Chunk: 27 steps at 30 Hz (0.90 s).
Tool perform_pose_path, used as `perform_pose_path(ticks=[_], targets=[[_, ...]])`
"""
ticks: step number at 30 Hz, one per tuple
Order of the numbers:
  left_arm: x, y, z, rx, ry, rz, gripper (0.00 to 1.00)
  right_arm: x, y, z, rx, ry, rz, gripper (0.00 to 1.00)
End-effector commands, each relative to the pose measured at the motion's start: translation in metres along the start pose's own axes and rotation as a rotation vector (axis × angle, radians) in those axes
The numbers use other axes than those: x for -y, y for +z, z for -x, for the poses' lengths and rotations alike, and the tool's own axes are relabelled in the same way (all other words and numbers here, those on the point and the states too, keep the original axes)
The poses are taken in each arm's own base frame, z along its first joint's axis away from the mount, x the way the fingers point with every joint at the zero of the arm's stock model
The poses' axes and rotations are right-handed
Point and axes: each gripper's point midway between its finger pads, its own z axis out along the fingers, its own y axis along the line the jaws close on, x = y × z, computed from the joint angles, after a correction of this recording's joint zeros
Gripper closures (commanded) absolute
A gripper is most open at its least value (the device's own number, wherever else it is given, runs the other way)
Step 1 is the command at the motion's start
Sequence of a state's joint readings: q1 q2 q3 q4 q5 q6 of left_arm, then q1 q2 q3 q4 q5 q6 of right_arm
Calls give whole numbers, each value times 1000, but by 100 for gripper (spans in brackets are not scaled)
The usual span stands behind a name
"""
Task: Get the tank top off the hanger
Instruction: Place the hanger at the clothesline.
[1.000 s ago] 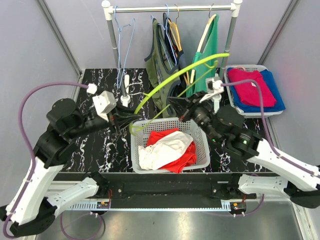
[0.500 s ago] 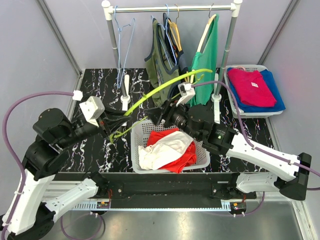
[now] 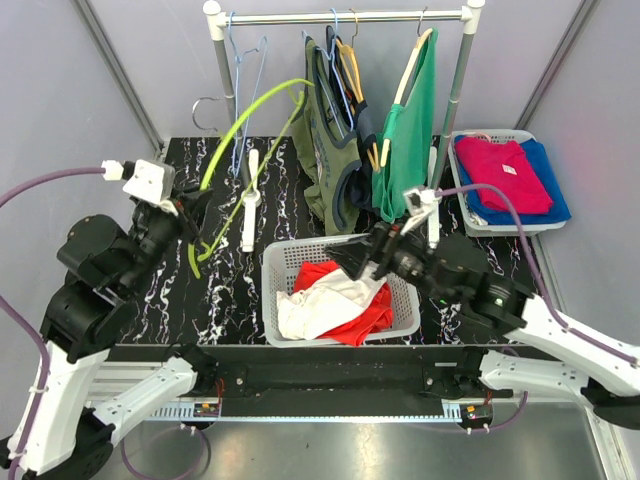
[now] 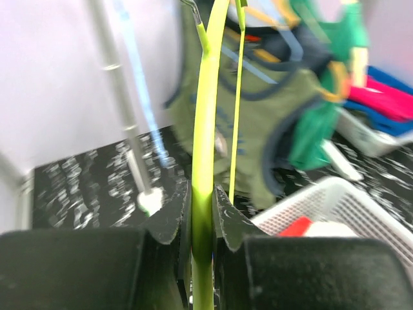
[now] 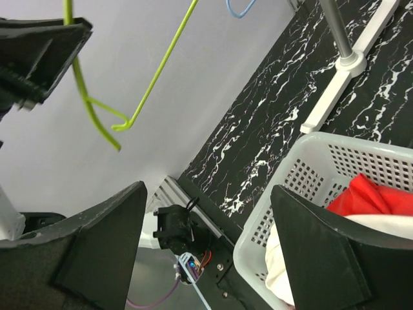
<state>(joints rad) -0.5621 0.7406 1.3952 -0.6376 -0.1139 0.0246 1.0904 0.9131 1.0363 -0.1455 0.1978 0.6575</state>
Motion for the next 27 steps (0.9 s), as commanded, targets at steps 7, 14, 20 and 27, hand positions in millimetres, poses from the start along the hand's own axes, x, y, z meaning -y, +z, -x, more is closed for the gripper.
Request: perform_pose_path(ticks=[7,14,20,27], targets=[[-45,10,38,67,-8,258,100,10,-65,29,88,-2,-21,15],[-43,45,57,-3,-5,267,100,6,-74,43,117,-19,-22,15],[-41,88,55,-103,70,276,100,6,-76,48,134,-24,-30,15],[-53,123,46,-188,197,350,100,7,-82,53,157,-35,-29,14]])
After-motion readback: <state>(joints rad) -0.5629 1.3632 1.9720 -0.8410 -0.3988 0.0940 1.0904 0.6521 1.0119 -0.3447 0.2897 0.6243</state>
